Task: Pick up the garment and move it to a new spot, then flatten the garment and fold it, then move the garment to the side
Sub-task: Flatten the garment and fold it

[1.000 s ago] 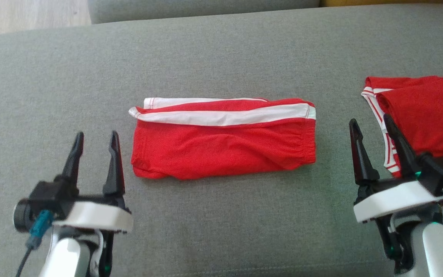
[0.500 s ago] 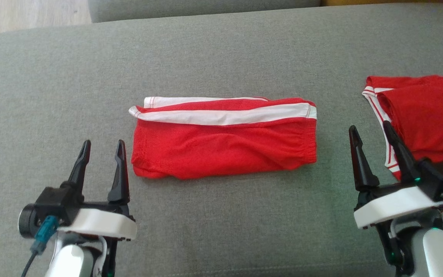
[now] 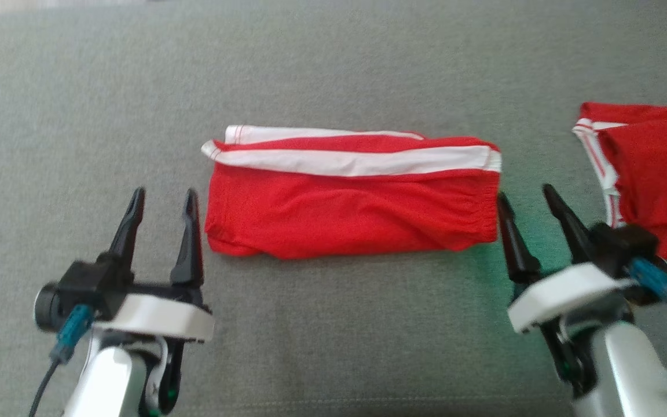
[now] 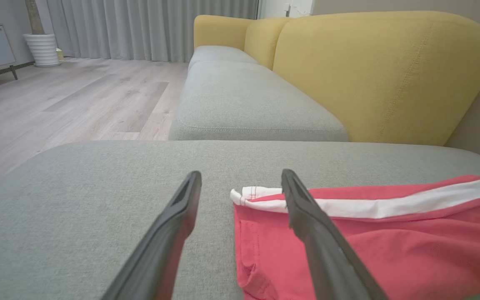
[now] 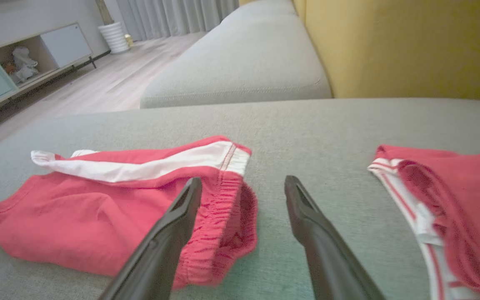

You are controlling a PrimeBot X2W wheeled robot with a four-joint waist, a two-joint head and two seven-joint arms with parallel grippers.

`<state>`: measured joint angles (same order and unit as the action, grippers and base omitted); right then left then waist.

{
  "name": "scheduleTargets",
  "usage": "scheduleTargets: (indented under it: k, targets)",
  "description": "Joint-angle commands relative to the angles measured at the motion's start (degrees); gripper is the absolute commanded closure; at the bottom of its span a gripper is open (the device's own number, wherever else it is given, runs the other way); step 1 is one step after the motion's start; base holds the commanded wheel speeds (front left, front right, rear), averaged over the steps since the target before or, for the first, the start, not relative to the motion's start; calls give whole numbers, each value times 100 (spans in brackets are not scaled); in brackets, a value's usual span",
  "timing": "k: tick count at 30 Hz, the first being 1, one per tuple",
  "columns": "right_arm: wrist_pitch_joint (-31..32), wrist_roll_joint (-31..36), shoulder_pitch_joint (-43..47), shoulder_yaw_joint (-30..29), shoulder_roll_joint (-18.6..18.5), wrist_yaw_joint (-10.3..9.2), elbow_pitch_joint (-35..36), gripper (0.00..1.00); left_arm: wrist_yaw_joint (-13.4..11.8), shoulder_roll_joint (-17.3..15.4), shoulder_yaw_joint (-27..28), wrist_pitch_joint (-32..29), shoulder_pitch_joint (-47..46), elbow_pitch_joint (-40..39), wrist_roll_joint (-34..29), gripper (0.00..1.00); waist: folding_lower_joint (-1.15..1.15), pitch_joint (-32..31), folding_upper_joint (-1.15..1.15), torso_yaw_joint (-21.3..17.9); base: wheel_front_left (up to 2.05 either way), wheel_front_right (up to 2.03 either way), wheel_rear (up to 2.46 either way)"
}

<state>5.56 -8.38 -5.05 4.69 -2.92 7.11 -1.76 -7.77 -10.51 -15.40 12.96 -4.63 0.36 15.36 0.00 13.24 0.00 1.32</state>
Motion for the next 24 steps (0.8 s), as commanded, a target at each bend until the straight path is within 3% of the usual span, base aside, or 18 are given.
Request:
scheduleTargets:
  k: [1,11,18,19,20,21,24]
  targets:
    - [-37,-24,-372,194,-55,37,-21,0,27,-47,175,50,-315,-146,47,0,0,178,0,129,0,0,0]
    - [-163,16,-1127,105,-63,37,-1561,0,120,86,124,141,-585,53,102,0,0,508,0,326,0,0,0]
    - [130,-404,-1364,337,-76,37,-2151,0,146,92,138,180,-660,139,56,0,0,526,0,281,0,0,0]
    - [184,-484,-1374,394,-96,37,-2184,21,145,93,143,183,-660,145,52,0,0,516,0,263,0,0,0]
    - [208,-549,-1383,445,-124,37,-2191,67,144,95,150,185,-657,152,52,0,0,507,0,243,0,0,0]
    - [211,-628,-1387,479,-139,37,-2174,100,143,96,155,187,-656,157,48,0,0,499,0,222,0,0,0]
    - [274,-783,-1363,565,-246,37,-2108,100,136,103,156,192,-649,155,35,0,0,477,0,169,0,0,0]
